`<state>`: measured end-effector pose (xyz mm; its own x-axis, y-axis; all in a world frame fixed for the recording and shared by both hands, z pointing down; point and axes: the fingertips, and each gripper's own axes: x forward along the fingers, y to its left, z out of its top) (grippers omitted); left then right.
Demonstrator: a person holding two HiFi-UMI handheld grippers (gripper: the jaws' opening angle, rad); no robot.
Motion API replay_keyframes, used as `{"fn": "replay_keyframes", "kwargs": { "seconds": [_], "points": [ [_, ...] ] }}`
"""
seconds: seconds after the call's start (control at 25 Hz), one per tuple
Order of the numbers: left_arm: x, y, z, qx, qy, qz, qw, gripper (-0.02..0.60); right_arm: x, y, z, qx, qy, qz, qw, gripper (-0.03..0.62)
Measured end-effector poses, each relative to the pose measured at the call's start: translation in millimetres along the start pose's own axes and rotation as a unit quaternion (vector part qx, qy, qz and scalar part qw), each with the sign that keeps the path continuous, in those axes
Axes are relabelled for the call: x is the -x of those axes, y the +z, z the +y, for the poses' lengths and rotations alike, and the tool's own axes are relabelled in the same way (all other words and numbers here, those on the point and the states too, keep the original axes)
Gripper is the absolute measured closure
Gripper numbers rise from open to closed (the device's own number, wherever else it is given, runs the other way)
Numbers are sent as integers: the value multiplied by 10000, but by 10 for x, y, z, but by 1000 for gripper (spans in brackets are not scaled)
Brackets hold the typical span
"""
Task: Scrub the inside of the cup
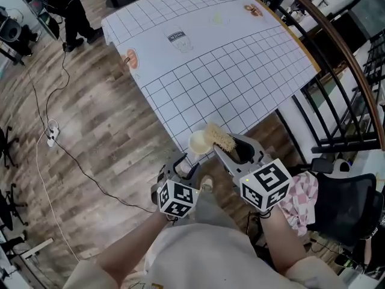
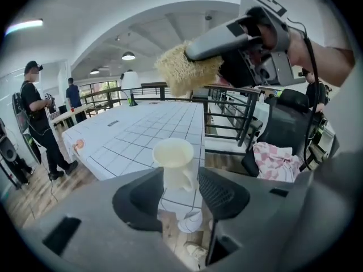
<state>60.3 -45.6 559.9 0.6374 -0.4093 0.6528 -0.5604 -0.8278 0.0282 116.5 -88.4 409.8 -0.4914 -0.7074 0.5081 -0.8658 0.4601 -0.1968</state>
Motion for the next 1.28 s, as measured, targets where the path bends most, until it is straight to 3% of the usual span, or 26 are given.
{"fn": "replay_keyframes", "kwargs": {
  "seconds": [0.16,0.52,0.64,0.84,1.0,1.12,1.28],
  "points": [
    [-336,-196,-59,-72,-19,179,9998,388,-66,-165,-74,-66,-10,101,9999,454],
    [-445,-200,0,-67,-10,-162,9998,395,-151,-525,-71,-159,-22,326,9993,454],
    [-420,-220,20,-86,-52,-116,9999,507,-138,-583,-82,-262,-82,307,9992,454],
    [-461,-256,86,-135,-233,25,9996,523,-93,-752,-193,-253,-215,443,9985,454],
    [-428,-248,119,-151,-463,146,9987,525,-109,-793,-212,10,-148,979,9951,455],
    [-367,-282,128,-187,-597,176,9979,525,-226,-780,-118,246,172,1434,9892,456],
    [-332,-328,161,-240,-563,98,9981,526,-466,-871,-38,926,504,2265,9683,456]
  ]
}}
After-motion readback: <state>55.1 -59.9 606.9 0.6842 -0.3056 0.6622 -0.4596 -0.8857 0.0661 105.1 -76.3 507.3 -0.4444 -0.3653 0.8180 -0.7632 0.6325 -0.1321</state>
